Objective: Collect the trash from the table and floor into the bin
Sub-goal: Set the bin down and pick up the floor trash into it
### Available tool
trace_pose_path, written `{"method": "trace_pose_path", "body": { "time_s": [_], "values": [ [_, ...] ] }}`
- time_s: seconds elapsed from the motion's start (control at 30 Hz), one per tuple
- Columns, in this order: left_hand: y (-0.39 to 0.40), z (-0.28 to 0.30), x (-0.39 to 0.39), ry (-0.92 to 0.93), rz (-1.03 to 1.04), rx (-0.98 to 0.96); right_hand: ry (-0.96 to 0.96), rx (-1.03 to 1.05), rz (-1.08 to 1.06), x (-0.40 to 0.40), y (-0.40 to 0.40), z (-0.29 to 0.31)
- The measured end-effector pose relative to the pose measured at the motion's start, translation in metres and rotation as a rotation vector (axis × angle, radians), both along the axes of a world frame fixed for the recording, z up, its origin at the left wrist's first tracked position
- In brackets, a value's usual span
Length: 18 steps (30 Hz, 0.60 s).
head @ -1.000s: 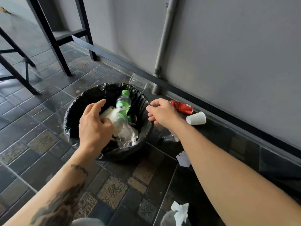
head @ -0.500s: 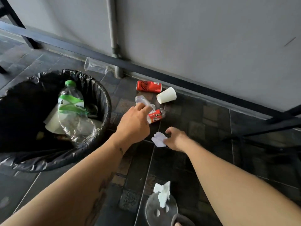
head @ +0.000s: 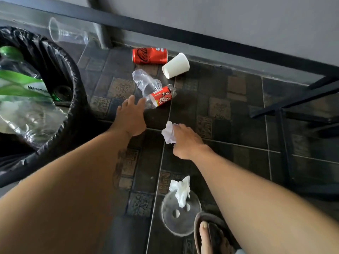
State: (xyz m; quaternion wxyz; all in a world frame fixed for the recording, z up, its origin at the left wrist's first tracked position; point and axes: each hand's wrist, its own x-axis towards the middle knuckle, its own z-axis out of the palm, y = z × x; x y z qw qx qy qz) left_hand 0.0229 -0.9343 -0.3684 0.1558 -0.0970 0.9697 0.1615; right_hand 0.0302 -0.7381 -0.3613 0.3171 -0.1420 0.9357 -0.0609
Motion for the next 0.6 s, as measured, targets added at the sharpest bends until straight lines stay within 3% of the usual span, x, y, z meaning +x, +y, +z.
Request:
{"method": "trace_pose_path", "body": {
  "time_s": [0.23,0.4,0.47,0.6],
  "values": [
    [-0.001,-0.017,0.009,0.075,-0.050,-0.083,0.086,0.016,-0.005,0.010,0.001,-0.012],
    [-0.003,-0.022,0.024,0.085,-0.033,-0.055,0.060,0.055,0.183,0.021,-0.011,-0.018],
    [-0.001,-0.021,0.025,0.101,-0.035,-0.035,0.117,0.070,0.147,0.027,-0.008,-0.017],
    [0.005,-0.022,0.016,0.165,-0.062,-0.013,0.042,0.005,0.003,0.037,0.006,-0.006]
  ]
}}
